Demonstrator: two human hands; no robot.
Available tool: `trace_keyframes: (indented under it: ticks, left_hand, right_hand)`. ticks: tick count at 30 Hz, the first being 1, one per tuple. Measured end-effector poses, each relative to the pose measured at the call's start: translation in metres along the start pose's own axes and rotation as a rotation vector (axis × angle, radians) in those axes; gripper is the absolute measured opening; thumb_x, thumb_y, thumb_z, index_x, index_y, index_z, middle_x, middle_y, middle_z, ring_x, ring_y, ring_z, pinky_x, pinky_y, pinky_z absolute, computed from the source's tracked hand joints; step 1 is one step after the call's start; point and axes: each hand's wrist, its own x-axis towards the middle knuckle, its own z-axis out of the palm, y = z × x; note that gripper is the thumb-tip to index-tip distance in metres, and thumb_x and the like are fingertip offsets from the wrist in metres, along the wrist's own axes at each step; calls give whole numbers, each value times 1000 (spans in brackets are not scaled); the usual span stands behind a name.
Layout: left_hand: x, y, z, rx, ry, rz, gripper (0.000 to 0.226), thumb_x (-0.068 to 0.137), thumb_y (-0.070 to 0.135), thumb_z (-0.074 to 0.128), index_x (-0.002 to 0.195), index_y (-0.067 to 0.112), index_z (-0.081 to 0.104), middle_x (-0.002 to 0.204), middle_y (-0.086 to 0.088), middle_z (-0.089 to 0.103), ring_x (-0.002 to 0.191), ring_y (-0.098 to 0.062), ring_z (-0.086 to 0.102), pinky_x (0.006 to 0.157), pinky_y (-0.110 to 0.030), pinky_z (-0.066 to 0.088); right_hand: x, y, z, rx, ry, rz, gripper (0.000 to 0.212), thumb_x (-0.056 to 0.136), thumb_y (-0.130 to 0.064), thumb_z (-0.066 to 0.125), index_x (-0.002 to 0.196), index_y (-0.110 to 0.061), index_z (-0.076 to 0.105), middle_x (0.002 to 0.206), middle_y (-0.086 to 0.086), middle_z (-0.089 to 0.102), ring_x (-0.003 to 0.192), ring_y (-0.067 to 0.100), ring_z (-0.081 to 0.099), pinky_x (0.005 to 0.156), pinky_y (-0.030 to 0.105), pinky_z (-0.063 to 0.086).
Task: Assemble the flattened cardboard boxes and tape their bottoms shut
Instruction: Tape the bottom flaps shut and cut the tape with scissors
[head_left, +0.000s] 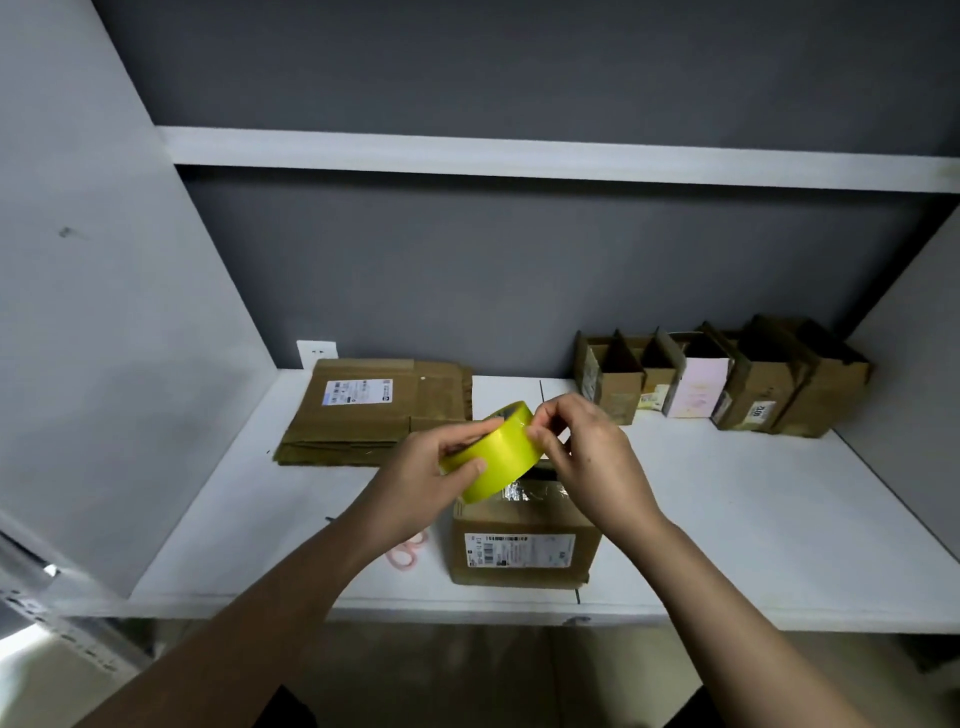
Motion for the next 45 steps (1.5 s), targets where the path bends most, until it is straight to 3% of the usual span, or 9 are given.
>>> trace_keyframes:
  ticks: [3, 9, 16, 21, 24, 28, 34, 38, 45]
  left_hand:
    - [1, -1, 3, -5, -10, -15, 46, 91, 10, 61, 120, 45, 51, 126, 16, 58, 114, -1, 54, 83, -9, 47]
    - [-2, -4, 5, -87, -12, -34, 40, 92, 11, 59, 118, 42, 57, 126, 14, 60, 116, -4, 54, 85, -10, 46]
    - [-8, 5, 1, -152, -30, -15, 41, 94, 13, 57, 122, 42, 52, 124, 18, 56, 109, 8, 53, 82, -8, 44]
    - [-13, 1, 9, 211, 28, 31, 67, 79, 35, 74, 136, 42, 40, 121, 18, 46, 99, -7, 55, 75, -25, 45]
    - [-13, -2, 8, 209, 138, 57, 69, 72, 38, 79, 131, 39, 43, 123, 15, 54, 109, -7, 54, 85, -30, 48]
    - [-13, 1, 9, 239, 195, 57, 57, 70, 38, 81, 118, 32, 50, 110, 15, 59, 95, -9, 58, 72, -36, 52]
    - [-12, 2, 13, 249, 266, 91, 60, 71, 34, 81, 121, 35, 48, 114, 13, 58, 96, -12, 57, 68, -33, 52]
    - [-13, 3, 13, 197, 288, 93, 58, 71, 34, 81, 120, 33, 50, 112, 15, 59, 94, -9, 58, 70, -36, 52]
    - [-9, 3, 12, 314, 285, 156, 62, 71, 37, 81, 125, 28, 52, 114, 8, 62, 95, -11, 59, 68, -27, 49]
  right_hand:
    - [-1, 3, 0, -1, -27, 21, 8, 92, -16, 59, 88, -19, 53, 87, -7, 57, 80, 14, 52, 70, 31, 44]
    - [3, 6, -12, 565, -273, 419, 6, 88, -9, 66, 88, -14, 61, 80, 2, 58, 80, 15, 56, 77, 29, 48]
    - [-2, 1, -3, 413, -162, 273, 11, 94, -14, 58, 83, -14, 57, 86, -5, 56, 80, 13, 53, 73, 33, 48]
    - [-7, -2, 8, 255, -85, 229, 14, 94, -24, 57, 82, -27, 51, 83, -10, 59, 75, 19, 60, 74, 48, 53]
    - [-8, -7, 8, 114, -38, 144, 10, 94, -26, 57, 86, -22, 52, 82, -11, 59, 71, 15, 58, 68, 40, 50]
    - [-7, -10, 4, 136, 52, 109, 16, 87, -15, 67, 82, -23, 54, 76, -12, 59, 68, 5, 55, 63, 23, 44]
    - [-3, -18, 7, 804, 1, 549, 10, 88, -3, 63, 93, -12, 65, 70, -3, 58, 61, -3, 56, 65, 15, 46]
    - [-1, -20, 11, 942, -66, 656, 11, 90, -7, 62, 82, -13, 66, 79, 0, 63, 75, 12, 59, 84, 39, 48]
    - [-3, -18, 26, 364, 182, 425, 14, 89, -22, 65, 77, -23, 59, 84, -4, 66, 80, 13, 60, 76, 37, 50]
